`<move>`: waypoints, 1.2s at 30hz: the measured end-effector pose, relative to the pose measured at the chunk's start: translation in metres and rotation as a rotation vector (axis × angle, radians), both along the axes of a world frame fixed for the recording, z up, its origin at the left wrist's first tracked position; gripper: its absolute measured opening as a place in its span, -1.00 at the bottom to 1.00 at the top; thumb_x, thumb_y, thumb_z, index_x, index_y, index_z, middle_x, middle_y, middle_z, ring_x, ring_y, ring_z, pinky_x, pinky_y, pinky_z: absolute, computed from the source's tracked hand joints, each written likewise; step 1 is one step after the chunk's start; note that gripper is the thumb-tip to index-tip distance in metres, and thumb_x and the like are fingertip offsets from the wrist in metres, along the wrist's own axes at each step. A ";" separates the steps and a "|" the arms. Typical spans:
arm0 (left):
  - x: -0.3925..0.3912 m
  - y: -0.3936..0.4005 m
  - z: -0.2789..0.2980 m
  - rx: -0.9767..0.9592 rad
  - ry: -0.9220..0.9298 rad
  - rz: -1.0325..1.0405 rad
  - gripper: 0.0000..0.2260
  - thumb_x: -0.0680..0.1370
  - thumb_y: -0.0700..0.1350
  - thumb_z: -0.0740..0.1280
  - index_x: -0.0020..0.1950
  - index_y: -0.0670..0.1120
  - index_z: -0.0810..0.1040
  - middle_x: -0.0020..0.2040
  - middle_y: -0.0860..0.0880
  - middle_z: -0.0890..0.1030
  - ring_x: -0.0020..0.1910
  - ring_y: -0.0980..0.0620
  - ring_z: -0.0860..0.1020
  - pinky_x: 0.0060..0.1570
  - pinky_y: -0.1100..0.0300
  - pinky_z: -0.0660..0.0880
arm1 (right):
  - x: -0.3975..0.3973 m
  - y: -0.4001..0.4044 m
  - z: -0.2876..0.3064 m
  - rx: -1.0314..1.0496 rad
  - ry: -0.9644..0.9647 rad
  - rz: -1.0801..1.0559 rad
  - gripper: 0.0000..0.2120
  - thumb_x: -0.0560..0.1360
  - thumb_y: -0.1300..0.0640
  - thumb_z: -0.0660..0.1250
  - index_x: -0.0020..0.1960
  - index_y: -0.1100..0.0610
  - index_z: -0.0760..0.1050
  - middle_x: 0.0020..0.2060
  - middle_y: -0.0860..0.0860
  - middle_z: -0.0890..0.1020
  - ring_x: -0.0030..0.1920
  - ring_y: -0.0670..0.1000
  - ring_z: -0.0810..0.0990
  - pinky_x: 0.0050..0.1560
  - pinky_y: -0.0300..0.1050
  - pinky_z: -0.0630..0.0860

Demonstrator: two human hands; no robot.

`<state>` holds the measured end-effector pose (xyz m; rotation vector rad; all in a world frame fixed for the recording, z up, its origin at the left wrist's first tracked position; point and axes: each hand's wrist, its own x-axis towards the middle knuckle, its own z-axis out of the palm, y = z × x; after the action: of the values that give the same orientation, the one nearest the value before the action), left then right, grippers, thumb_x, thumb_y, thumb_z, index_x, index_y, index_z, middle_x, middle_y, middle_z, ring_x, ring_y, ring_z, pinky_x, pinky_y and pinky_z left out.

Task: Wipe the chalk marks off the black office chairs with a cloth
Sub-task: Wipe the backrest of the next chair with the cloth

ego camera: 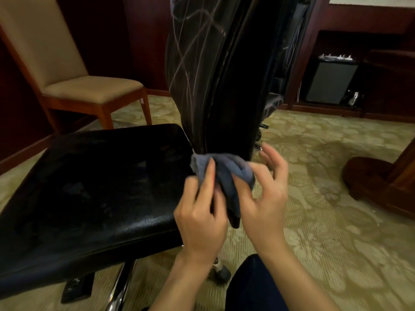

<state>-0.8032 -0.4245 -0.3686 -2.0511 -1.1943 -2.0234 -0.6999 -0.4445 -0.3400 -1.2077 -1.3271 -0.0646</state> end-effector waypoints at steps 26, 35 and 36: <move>0.026 0.048 0.041 0.049 -0.015 0.041 -0.72 0.62 -0.24 0.29 0.33 -0.23 0.57 -0.01 -0.18 0.58 -0.12 -0.09 0.61 -0.16 0.09 0.57 | 0.009 0.053 0.057 0.100 -0.044 -0.050 -0.97 0.53 0.22 0.40 -0.06 0.18 0.57 0.43 0.18 0.34 0.41 0.07 0.39 0.37 -0.24 0.35; 0.019 0.029 -0.040 -0.187 -0.013 -0.153 -0.68 0.63 -0.16 0.24 0.35 -0.18 0.56 0.04 0.01 0.53 0.00 0.20 0.56 -0.05 0.22 0.56 | 0.029 0.038 -0.032 -0.104 -0.141 -0.035 -0.94 0.53 0.10 0.36 -0.04 0.09 0.54 0.51 0.11 0.23 0.48 0.10 0.30 0.38 0.09 0.39; 0.018 0.027 -0.033 -0.171 -0.061 -0.154 -0.68 0.62 -0.17 0.25 0.37 -0.19 0.54 0.05 0.02 0.52 0.04 0.27 0.53 0.01 0.35 0.51 | 0.026 0.035 -0.026 -0.079 -0.119 -0.020 -0.92 0.53 0.07 0.33 -0.04 0.07 0.55 0.50 0.12 0.25 0.48 0.06 0.31 0.40 -0.01 0.37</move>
<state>-0.7856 -0.3972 -0.4020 -2.2390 -1.3006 -2.1334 -0.6741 -0.4094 -0.3658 -1.3008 -1.4322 -0.1004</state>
